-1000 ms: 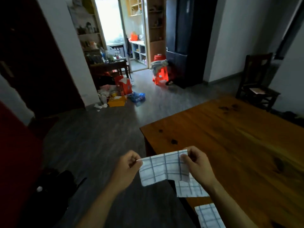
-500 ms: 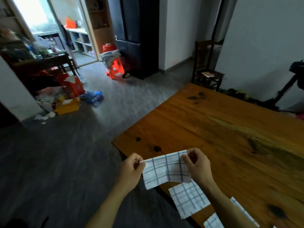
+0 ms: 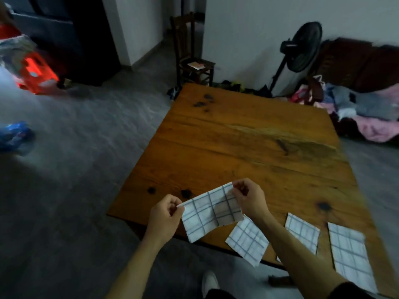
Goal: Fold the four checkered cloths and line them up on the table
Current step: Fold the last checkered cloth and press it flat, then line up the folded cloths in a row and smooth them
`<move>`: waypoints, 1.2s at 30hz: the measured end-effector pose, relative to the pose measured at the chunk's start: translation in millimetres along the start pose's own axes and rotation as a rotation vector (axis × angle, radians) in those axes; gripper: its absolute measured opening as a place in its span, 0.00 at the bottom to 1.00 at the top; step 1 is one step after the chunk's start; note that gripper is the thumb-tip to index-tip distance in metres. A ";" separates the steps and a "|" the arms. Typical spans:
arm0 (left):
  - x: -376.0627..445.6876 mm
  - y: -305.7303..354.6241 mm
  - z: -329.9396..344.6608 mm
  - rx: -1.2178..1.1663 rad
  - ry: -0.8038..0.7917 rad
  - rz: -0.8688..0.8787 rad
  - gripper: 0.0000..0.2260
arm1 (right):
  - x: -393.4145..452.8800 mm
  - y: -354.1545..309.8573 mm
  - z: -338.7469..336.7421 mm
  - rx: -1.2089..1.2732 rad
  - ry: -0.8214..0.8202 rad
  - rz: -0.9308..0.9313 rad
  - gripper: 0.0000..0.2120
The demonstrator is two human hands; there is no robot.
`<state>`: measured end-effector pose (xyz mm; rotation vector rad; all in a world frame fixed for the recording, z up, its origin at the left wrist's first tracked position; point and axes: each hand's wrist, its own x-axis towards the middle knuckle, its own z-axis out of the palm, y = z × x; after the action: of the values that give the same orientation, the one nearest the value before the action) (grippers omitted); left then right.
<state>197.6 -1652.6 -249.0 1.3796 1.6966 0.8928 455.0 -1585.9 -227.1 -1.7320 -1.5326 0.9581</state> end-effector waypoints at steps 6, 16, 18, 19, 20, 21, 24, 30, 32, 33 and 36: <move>34.9 -14.5 10.7 0.093 -0.152 -0.078 0.05 | 36.8 27.3 23.3 -0.077 -0.034 0.106 0.05; 72.7 -31.7 47.2 0.307 -0.329 -0.161 0.05 | 91.3 67.2 42.3 -0.252 -0.176 0.128 0.04; 77.7 -35.1 48.8 0.408 -0.371 -0.167 0.07 | 98.1 70.0 48.5 -0.265 -0.189 0.129 0.06; 80.1 -35.9 49.2 0.491 -0.394 -0.165 0.09 | 100.7 72.1 51.1 -0.273 -0.190 0.120 0.07; 82.6 -35.5 49.1 0.591 -0.398 -0.154 0.11 | 102.1 73.5 52.6 -0.279 -0.190 0.107 0.08; 85.6 -34.2 48.7 0.679 -0.384 -0.133 0.13 | 102.7 74.2 52.6 -0.277 -0.186 0.100 0.08; 95.2 -26.6 48.9 0.749 -0.326 -0.092 0.12 | 97.8 76.7 48.7 -0.243 -0.154 0.101 0.10; 118.4 -9.1 61.9 0.736 -0.394 0.003 0.12 | 79.0 82.7 39.8 -0.208 -0.099 0.165 0.09; 128.9 -5.6 67.4 0.714 -0.423 0.033 0.13 | 73.9 81.5 37.9 -0.213 -0.076 0.173 0.09; 133.5 -4.8 69.7 0.702 -0.440 0.049 0.13 | 70.6 80.8 38.4 -0.213 -0.057 0.183 0.09; 141.8 -3.1 76.2 0.677 -0.518 0.102 0.16 | 54.1 75.2 42.0 -0.211 0.037 0.259 0.10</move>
<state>245.5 -1509.5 -305.3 1.9380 1.5698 -0.0449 463.2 -1542.2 -318.6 -2.1266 -1.4528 0.9082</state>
